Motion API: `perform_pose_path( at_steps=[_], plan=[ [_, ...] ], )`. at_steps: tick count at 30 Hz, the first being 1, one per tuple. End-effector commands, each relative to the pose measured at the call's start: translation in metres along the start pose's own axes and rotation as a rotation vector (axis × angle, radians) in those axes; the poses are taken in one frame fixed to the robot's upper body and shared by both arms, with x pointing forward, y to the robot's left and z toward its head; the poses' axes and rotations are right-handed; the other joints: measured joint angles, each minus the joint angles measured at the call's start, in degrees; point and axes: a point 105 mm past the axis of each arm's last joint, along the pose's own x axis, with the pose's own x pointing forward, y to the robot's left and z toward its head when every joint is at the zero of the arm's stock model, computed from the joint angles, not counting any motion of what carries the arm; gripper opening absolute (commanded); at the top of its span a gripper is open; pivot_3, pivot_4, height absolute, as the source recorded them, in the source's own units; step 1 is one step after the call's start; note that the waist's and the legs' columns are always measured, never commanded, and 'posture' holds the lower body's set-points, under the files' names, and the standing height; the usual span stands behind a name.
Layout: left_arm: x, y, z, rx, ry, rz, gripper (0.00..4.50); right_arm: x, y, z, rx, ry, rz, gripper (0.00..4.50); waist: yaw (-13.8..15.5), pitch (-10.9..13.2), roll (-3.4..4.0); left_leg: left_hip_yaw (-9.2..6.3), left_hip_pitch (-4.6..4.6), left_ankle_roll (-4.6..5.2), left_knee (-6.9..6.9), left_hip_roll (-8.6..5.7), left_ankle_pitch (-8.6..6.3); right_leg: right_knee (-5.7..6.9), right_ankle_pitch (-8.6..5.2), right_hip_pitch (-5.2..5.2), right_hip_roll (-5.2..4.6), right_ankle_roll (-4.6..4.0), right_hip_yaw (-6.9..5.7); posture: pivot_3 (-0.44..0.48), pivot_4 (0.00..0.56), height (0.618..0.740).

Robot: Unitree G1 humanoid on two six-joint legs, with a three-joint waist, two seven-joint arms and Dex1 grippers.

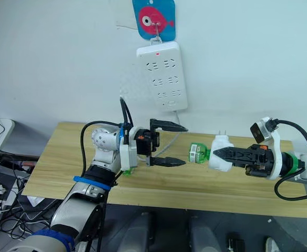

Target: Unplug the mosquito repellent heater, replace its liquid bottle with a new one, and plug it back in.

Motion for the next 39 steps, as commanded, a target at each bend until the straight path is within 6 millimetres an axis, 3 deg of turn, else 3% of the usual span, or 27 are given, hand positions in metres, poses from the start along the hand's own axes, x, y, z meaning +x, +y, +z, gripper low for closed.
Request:
perform_pose_path(
  at_steps=[1, 13, 16, 22, 29, 33, 39],
  plan=[
    [0.009, 0.003, 0.005, 0.055, -0.038, -0.009, 4.47, 0.004, 0.011, -0.001, -0.029, 0.01, 0.054, 3.11, 0.0, 0.0, 0.0, -0.01, 0.0, 0.0, 0.0, 0.0, 0.0, 0.0, 0.0, 0.0, 0.0, 0.0, -0.01, -0.001, 0.308, 0.74],
    [0.02, 0.002, 0.002, 0.066, -0.052, -0.015, 4.47, 0.007, 0.01, -0.001, -0.035, 0.01, 0.055, 3.11, -0.3, 0.0, -0.02, -0.13, 0.0, 0.02, 0.03, 0.0, 0.01, 0.01, 0.0, 0.01, 0.02, 0.0, 0.01, -0.006, 0.31, 0.74],
    [0.021, 0.0, 0.002, 0.064, -0.063, -0.029, 3.94, 0.008, 0.01, -0.002, -0.039, 0.007, 0.051, 3.11, -0.3, 0.0, -0.02, -0.12, 0.0, 0.02, 0.03, 0.0, 0.01, 0.01, 0.0, 0.01, 0.02, 0.0, 0.0, -0.01, 0.31, 0.74],
    [0.025, -0.004, 0.004, 0.067, -0.08, -0.049, 2.25, 0.011, 0.009, -0.004, -0.045, -0.002, 0.055, 3.11, -0.4, 0.0, -0.02, -0.11, 0.0, 0.02, 0.01, 0.0, 0.01, 0.02, 0.0, 0.01, 0.03, 0.0, -0.04, -0.013, 0.308, 0.74],
    [0.023, -0.005, 0.004, 0.056, -0.078, -0.068, 2.25, 0.012, 0.006, -0.004, -0.046, -0.025, 0.039, 3.11, -0.6, 0.0, -0.03, -0.13, 0.0, 0.02, 0.01, -0.01, 0.01, 0.01, 0.0, 0.01, 0.03, 0.0, -0.01, -0.01, 0.305, 0.74],
    [0.021, 0.003, 0.002, -0.305, -0.098, -0.031, 2.25, 0.009, 0.006, -0.004, -0.051, -0.023, 0.023, 3.11, -0.9, 0.0, -0.02, -0.29, 0.0, 0.02, 0.01, -0.01, 0.02, 0.01, 0.0, 0.01, 0.03, 0.0, -0.01, -0.008, 0.304, 0.74],
    [0.024, 0.019, 0.005, -1.096, -0.082, -0.006, 2.25, 0.007, 0.007, -0.007, -0.057, -0.002, -0.003, 3.11, -1.7, 0.1, 0.0, -0.66, 0.0, 0.01, 0.0, 0.03, 0.02, 0.11, -0.01, 0.02, 0.07, 0.02, -0.21, 0.001, 0.299, 0.74]
  ],
)
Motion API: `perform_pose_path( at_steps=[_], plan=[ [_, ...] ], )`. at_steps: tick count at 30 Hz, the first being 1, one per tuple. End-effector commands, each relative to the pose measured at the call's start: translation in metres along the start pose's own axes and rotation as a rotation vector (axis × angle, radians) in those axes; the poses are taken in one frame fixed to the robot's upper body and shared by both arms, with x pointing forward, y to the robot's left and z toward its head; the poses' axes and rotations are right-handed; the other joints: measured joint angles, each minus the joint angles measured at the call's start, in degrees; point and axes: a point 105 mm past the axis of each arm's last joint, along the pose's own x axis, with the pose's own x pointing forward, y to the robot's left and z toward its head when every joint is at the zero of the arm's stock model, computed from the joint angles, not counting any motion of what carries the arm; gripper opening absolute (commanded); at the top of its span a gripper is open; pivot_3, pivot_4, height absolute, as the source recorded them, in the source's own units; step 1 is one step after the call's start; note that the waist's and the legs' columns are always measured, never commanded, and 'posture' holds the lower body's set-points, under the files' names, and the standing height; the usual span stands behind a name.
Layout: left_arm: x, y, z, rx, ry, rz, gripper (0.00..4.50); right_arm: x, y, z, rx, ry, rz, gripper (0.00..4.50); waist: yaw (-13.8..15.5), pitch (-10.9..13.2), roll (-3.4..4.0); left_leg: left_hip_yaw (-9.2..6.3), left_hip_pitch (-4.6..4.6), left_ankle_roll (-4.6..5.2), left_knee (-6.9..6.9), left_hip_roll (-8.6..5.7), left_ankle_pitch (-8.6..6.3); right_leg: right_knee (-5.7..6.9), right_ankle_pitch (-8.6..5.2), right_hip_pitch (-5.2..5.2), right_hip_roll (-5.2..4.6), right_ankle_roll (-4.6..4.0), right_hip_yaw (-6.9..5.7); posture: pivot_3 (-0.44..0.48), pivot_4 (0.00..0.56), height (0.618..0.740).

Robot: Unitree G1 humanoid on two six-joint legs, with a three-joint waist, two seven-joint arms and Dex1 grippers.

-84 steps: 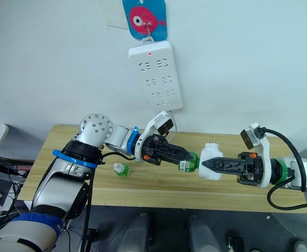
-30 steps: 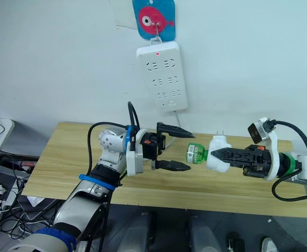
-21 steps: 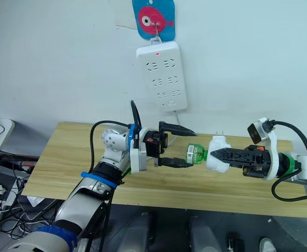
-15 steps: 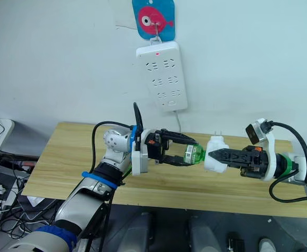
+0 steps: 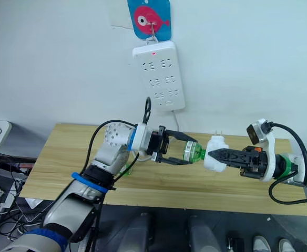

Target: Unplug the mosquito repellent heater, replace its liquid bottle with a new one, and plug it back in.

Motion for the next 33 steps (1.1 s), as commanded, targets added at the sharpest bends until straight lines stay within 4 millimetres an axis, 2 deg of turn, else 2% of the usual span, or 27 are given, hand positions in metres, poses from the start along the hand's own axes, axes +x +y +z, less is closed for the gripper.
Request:
perform_pose_path(
  at_steps=[1, 6, 10, 19, 23, 27, 31, 33],
  plan=[
    [0.007, 0.004, 0.024, -0.451, -0.078, 0.026, 2.25, 0.001, 0.008, -0.006, -0.02, 0.035, 0.004, 3.11, -0.1, 0.0, 0.0, -0.04, 0.0, 0.0, 0.0, 0.02, 0.0, 0.01, 0.0, 0.0, 0.0, 0.0, -0.04, 0.001, 0.299, 0.74],
    [-0.001, -0.004, 0.031, -1.054, -0.069, -0.032, 2.25, 0.001, 0.008, -0.002, -0.029, 0.028, -0.004, 3.11, -0.1, 0.0, -0.01, -0.19, -0.02, -0.01, 0.0, 0.04, 0.0, 0.0, -0.01, 0.0, 0.0, 0.02, -0.23, 0.006, 0.29, 0.74],
    [-0.009, -0.002, 0.035, -1.286, -0.093, -0.057, 2.25, -0.003, 0.009, -0.003, -0.027, 0.037, -0.009, 3.11, -0.1, 0.0, -0.01, -0.12, -0.02, -0.01, 0.0, -0.01, 0.0, -0.04, -0.02, 0.0, -0.03, 0.03, -0.19, 0.006, 0.29, 0.74],
    [-0.025, -0.005, 0.038, -1.362, -0.119, -0.036, 2.25, -0.02, 0.009, -0.001, -0.006, 0.022, -0.052, 3.11, 0.1, 0.0, -0.04, -0.06, -0.03, -0.23, -0.04, 0.0, 0.13, -0.1, -0.02, -0.01, -0.06, 0.03, -0.18, 0.001, 0.283, 0.74],
    [-0.038, -0.012, 0.037, -1.387, -0.126, -0.028, 2.25, -0.038, 0.014, 0.007, -0.002, 0.003, -0.094, 3.11, 0.0, 0.0, -0.03, 0.05, -0.03, -0.24, -0.03, 0.0, 0.13, -0.12, -0.02, -0.02, -0.09, 0.03, -0.09, -0.004, 0.279, 0.74],
    [-0.043, -0.011, 0.034, -1.391, -0.132, 0.012, 2.25, -0.049, 0.015, 0.012, -0.004, -0.014, -0.148, 3.11, 0.0, 0.0, -0.03, 0.08, -0.02, -0.25, 0.01, 0.02, 0.14, -0.12, -0.02, -0.02, -0.09, 0.03, -0.07, -0.007, 0.279, 0.74],
    [-0.044, -0.005, 0.034, -1.371, -0.151, 0.044, 2.25, -0.055, 0.002, 0.013, -0.007, -0.048, -0.266, 3.11, 0.1, 0.0, -0.04, 0.08, -0.03, -0.26, 0.02, -0.01, 0.15, -0.12, -0.02, -0.01, -0.09, 0.03, -0.06, -0.014, 0.279, 0.74],
    [-0.044, -0.002, 0.036, -1.359, -0.172, 0.05, 2.25, -0.059, -0.029, 0.007, -0.003, -0.067, -0.521, 3.11, 0.1, 0.0, -0.04, 0.12, -0.04, -0.26, 0.01, -0.02, 0.14, -0.13, -0.02, -0.02, -0.11, 0.03, -0.03, -0.019, 0.28, 0.74]
  ],
)
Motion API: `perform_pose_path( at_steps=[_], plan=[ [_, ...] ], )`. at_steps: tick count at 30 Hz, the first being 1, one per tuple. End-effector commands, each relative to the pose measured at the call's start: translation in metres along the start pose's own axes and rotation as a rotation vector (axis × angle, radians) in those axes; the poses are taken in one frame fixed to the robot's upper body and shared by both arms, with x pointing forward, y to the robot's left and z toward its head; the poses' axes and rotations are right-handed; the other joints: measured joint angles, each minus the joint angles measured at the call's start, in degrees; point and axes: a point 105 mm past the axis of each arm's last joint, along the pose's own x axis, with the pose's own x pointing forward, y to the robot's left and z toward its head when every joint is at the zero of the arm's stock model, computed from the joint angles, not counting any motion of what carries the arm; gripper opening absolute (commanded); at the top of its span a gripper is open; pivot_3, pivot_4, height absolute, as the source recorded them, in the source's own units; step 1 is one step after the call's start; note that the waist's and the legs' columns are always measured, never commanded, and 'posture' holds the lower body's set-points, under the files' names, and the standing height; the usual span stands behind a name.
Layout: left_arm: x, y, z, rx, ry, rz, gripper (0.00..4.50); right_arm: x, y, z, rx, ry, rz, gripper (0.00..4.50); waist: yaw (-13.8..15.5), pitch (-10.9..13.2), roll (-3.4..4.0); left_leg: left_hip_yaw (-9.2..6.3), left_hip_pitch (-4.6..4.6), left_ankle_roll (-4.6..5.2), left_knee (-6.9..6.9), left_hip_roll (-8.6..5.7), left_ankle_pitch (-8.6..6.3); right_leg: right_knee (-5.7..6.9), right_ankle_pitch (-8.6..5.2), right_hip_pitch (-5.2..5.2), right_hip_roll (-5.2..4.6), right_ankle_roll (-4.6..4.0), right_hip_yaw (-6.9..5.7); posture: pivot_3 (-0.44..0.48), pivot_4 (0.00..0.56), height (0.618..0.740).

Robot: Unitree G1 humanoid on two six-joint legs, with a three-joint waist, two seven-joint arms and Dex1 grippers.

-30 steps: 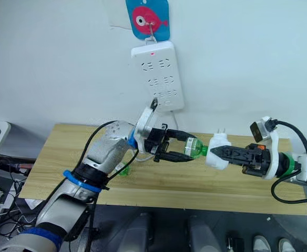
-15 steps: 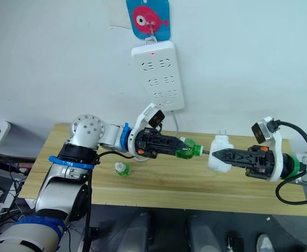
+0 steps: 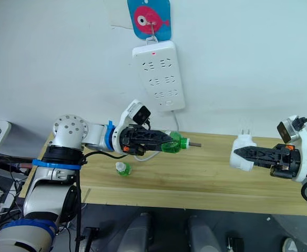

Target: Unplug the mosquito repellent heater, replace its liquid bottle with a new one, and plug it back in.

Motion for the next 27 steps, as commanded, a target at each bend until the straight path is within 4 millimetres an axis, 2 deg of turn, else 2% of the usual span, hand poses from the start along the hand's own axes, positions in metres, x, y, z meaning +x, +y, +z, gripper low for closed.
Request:
perform_pose_path(
  at_steps=[1, 3, 7, 10, 19, 27],
  plan=[
    [0.0, -0.008, 0.006, 0.041, -0.033, -0.037, 2.25, -0.001, -0.042, -0.007, -0.03, -0.013, -0.39, 3.11, 0.0, 0.0, -0.02, -0.03, 0.0, 0.0, -0.01, 0.0, 0.0, 0.0, 0.0, 0.01, -0.01, 0.0, -0.03, -0.018, 0.282, 0.74],
    [0.0, -0.009, 0.005, 0.038, -0.038, -0.049, 2.25, -0.01, -0.072, -0.017, -0.026, 0.011, -0.62, 3.11, 0.0, 0.0, -0.02, -0.06, -0.05, 0.0, -0.02, -0.01, 0.0, 0.0, -0.02, -0.01, -0.01, 0.03, -0.04, -0.013, 0.283, 0.74],
    [-0.001, -0.007, 0.0, 0.033, -0.035, -0.049, 2.25, -0.014, -0.088, -0.011, -0.059, -0.01, -0.76, 3.11, -0.3, 0.0, -0.01, 0.05, -0.09, -0.01, -0.03, -0.03, 0.01, 0.03, -0.05, -0.1, -0.01, 0.09, 0.06, -0.012, 0.289, 0.74],
    [-0.002, -0.005, -0.003, 0.027, -0.035, -0.051, 2.25, -0.02, -0.107, -0.013, -0.124, 0.063, -0.906, 3.11, -0.6, 0.0, -0.02, 0.19, -0.04, -0.05, -0.02, 0.05, 0.03, 0.04, -0.05, -0.15, 0.0, 0.09, 0.13, -0.016, 0.293, 0.74],
    [0.002, -0.004, -0.013, 0.031, 0.0, -0.05, 2.25, -0.017, -0.134, -0.023, -0.252, 0.263, -0.99, 3.11, -0.1, 0.1, 0.0, 0.15, -0.01, -0.09, -0.04, 0.02, 0.08, 0.04, -0.05, -0.14, 0.0, 0.09, 0.17, -0.005, 0.313, 0.74],
    [-0.002, -0.005, -0.024, 0.024, 0.026, -0.051, 2.25, -0.004, -0.16, -0.02, -0.193, 0.288, -0.965, 3.11, -0.1, 0.4, -0.04, 0.17, 0.02, -0.09, -0.06, 0.04, 0.08, 0.06, -0.05, -0.13, 0.0, 0.08, 0.16, 0.016, 0.333, 0.74]
  ],
)
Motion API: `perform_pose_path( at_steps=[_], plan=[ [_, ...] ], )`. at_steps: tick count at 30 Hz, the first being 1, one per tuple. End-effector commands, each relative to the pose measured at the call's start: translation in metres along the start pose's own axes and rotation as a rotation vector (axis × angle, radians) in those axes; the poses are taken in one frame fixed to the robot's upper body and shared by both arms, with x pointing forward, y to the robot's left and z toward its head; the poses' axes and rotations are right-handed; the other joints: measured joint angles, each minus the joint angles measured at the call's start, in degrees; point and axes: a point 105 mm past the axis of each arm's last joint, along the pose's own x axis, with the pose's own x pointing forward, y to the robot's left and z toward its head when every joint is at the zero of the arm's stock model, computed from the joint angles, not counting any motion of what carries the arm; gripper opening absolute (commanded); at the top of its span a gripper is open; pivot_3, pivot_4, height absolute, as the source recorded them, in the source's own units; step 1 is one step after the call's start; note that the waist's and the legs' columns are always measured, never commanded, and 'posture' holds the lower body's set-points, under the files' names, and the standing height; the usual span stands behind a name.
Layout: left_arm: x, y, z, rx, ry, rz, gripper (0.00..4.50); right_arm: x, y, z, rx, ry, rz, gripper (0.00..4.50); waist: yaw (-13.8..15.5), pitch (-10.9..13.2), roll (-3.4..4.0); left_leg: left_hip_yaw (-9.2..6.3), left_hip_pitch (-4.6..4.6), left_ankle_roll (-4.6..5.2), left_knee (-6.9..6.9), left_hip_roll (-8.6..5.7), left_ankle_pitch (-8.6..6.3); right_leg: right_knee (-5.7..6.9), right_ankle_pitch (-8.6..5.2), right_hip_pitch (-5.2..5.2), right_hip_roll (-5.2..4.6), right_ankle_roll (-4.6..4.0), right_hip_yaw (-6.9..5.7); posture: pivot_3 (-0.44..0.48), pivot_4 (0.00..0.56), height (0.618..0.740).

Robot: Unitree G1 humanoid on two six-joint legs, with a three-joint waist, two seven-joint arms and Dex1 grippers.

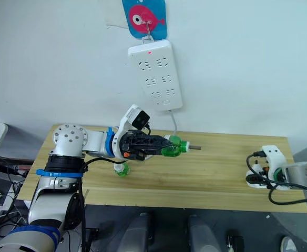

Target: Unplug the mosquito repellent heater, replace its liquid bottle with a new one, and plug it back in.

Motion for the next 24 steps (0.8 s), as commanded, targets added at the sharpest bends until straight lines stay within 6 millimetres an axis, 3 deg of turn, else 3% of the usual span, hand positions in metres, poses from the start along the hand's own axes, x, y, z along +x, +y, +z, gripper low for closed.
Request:
perform_pose_path(
  at_steps=[1, 6, 17, 21, 24],
  plan=[
    [-0.001, -0.01, -0.007, 0.02, 0.035, -0.022, 2.25, 0.005, -0.01, 0.001, 0.018, 0.02, -0.012, 3.11, 0.1, 0.4, -0.01, -0.02, 0.01, 0.0, 0.0, 0.01, 0.0, 0.01, 0.0, 0.01, 0.0, 0.0, -0.01, 0.016, 0.333, 0.74],
    [-0.002, -0.01, -0.008, 0.019, 0.038, -0.014, 2.25, 0.017, -0.02, 0.001, 0.024, 0.035, -0.022, 3.11, 0.2, 0.8, 0.01, -0.05, -0.01, 0.01, 0.02, -0.03, -0.01, 0.01, 0.0, 0.0, -0.03, -0.01, -0.02, 0.029, 0.341, 0.74],
    [-0.003, -0.014, -0.013, 0.024, 0.057, -0.02, 2.25, 0.021, -0.031, -0.003, 0.032, 0.062, -0.027, 3.11, 0.3, 1.0, -0.03, -0.12, 0.0, 0.01, 0.01, -0.04, -0.01, 0.01, 0.01, 0.06, -0.06, -0.01, -0.13, 0.051, 0.346, 0.74],
    [-0.003, -0.016, -0.014, 0.024, 0.064, -0.022, 2.25, 0.022, -0.033, -0.003, 0.048, 0.06, -0.021, 4.37, 0.3, 1.0, -0.03, -0.12, 0.01, 0.01, 0.05, -0.05, -0.01, 0.0, 0.01, 0.1, -0.06, -0.01, -0.11, 0.054, 0.344, 0.74],
    [-0.003, -0.016, -0.015, 0.023, 0.066, -0.022, 2.25, 0.022, -0.035, -0.003, 0.053, 0.057, -0.025, 4.44, 0.3, 1.0, -0.04, -0.12, 0.02, 0.01, 0.05, -0.05, -0.01, 0.0, 0.01, 0.1, -0.06, -0.01, -0.12, 0.054, 0.342, 0.74]
  ],
)
